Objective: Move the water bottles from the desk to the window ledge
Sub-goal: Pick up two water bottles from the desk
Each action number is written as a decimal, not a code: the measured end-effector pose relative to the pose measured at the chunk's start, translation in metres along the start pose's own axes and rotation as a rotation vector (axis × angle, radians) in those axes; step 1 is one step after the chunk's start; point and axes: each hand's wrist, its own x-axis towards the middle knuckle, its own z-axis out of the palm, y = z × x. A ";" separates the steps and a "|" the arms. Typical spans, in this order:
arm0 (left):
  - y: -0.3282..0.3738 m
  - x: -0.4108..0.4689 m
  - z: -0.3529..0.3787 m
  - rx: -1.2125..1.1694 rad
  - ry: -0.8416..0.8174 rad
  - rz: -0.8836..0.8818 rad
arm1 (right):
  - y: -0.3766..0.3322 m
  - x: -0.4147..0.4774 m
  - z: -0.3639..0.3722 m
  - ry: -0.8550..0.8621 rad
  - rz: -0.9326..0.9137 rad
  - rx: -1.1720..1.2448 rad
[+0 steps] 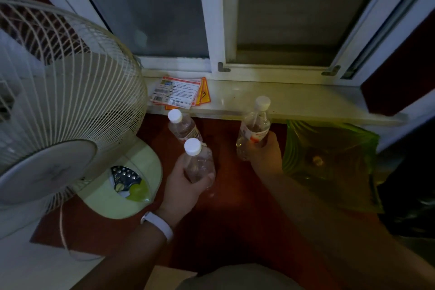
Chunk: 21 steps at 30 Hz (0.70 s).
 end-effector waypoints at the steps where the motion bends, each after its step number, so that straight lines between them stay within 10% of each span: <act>1: 0.002 -0.002 0.000 0.004 -0.009 0.006 | -0.002 -0.005 -0.004 -0.003 0.006 0.011; 21: 0.030 -0.003 -0.006 -0.124 -0.333 0.262 | -0.017 -0.111 -0.063 0.272 -0.118 -0.008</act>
